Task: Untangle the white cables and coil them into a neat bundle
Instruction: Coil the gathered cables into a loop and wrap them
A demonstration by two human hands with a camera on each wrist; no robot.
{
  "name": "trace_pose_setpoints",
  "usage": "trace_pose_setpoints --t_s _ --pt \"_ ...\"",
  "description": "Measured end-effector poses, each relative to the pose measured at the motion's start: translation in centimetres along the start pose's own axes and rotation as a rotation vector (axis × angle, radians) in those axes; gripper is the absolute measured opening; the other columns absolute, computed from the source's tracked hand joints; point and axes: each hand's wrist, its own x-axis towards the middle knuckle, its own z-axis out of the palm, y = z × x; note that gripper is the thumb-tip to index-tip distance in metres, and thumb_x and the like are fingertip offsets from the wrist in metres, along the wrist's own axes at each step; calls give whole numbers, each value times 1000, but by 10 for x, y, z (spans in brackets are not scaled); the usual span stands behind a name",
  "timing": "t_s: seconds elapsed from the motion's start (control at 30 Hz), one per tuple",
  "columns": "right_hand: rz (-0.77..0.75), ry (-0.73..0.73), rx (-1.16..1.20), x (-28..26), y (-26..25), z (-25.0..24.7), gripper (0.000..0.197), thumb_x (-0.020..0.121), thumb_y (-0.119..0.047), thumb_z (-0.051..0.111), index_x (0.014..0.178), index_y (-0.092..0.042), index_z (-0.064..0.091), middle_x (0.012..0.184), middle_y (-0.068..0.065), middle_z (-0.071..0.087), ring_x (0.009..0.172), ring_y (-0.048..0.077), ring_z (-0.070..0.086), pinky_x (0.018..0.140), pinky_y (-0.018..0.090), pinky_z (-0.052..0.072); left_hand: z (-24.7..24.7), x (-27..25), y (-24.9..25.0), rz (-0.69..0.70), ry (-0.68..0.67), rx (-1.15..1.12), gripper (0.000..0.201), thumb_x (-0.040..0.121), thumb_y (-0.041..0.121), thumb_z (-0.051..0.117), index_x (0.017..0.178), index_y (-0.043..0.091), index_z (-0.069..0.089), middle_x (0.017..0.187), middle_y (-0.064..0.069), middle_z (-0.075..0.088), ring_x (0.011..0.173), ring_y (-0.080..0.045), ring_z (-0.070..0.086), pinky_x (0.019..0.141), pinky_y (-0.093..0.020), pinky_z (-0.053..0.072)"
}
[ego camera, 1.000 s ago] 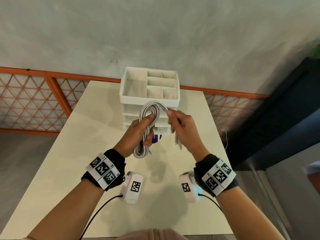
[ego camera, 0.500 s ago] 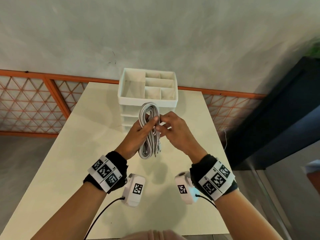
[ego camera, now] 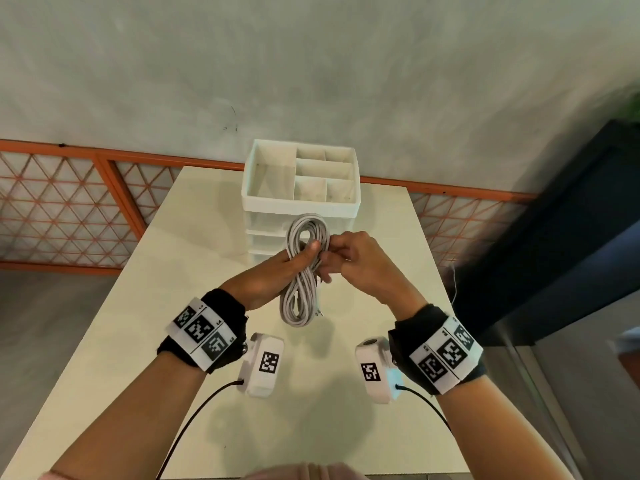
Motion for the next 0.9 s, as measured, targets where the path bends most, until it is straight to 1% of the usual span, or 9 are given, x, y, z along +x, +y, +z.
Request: trace_pose_setpoints --t_s 0.07,0.13,0.27,0.4,0.5,0.57,0.67,0.73,0.9 --pt "29 -59 30 0 3 1 16 87 -8 54 82 -1 68 76 18 72 76 31 72 86 53 54 -6 -1 0 -74 -49 22 44 96 56 27 110 38 64 121 -25 58 121 -34 53 109 -44 40" --pt "59 -64 51 -2 4 1 16 89 -5 55 86 4 68 81 23 73 79 31 73 88 52 54 -9 -3 1 -133 -86 68 48 91 61 28 101 33 65 120 -25 58 113 -32 57 100 -38 44" --pt "19 -37 -115 -3 3 0 16 91 -4 58 93 2 72 83 18 73 84 33 69 86 45 54 -14 -3 -11 -272 -151 77 69 67 85 41 102 30 64 96 5 67 93 -16 63 72 -47 52" --pt "8 -82 -214 -2 2 -3 18 92 -13 58 95 -1 72 86 16 73 88 28 69 82 38 52 -7 -3 -16 -147 -57 58 41 90 58 34 113 36 60 87 18 67 82 1 65 79 -27 47" --pt "-40 -16 -227 -4 0 -3 22 95 -21 55 94 -5 70 89 8 68 86 21 63 78 31 47 -4 0 -20 -27 72 5 41 88 57 49 109 26 65 80 10 68 86 -14 70 92 -41 51" --pt "-9 23 -71 -3 1 2 23 97 -30 50 102 -14 66 100 2 66 95 16 62 87 31 49 0 3 -19 38 161 -90 43 88 50 55 101 10 62 74 4 64 76 -12 69 85 -41 54" --pt "94 -78 314 -6 7 8 56 91 -57 47 128 -15 53 119 7 66 109 19 64 100 41 49 11 7 -14 144 206 -216 36 88 40 51 100 8 64 80 -2 72 77 -19 70 74 -36 57" --pt "100 -200 447 -8 11 11 64 84 -62 52 129 -17 52 123 10 65 114 24 63 102 45 48 15 10 -11 167 232 -310 35 90 40 52 94 8 66 83 -10 71 79 -26 69 76 -38 57" --pt "169 -368 395 -5 7 8 38 78 -21 74 113 -13 63 109 11 70 107 19 66 98 35 49 16 8 -3 137 175 -392 31 85 40 57 78 10 62 75 -4 66 76 -21 64 71 -35 55"
